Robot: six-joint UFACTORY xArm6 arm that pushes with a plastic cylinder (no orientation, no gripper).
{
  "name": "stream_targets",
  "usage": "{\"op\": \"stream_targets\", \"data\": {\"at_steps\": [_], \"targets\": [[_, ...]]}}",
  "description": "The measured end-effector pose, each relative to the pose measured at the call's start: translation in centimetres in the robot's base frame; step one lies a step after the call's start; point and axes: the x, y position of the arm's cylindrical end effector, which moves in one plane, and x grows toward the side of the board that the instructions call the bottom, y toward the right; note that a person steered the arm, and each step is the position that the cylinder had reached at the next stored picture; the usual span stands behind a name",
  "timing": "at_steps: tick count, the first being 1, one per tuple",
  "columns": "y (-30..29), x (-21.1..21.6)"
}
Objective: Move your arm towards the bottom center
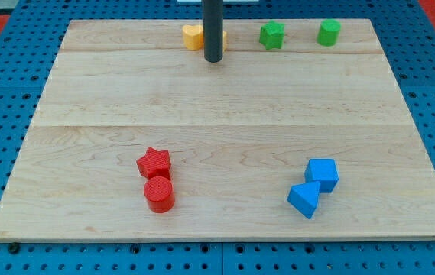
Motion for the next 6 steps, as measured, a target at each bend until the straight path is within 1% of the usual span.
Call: {"op": "stream_targets", "data": {"at_steps": [2, 3, 4, 6], "targets": [[-0.1, -1.6], [-0.1, -1.2], [2.1, 4.8], [2.5, 20.3]]}}
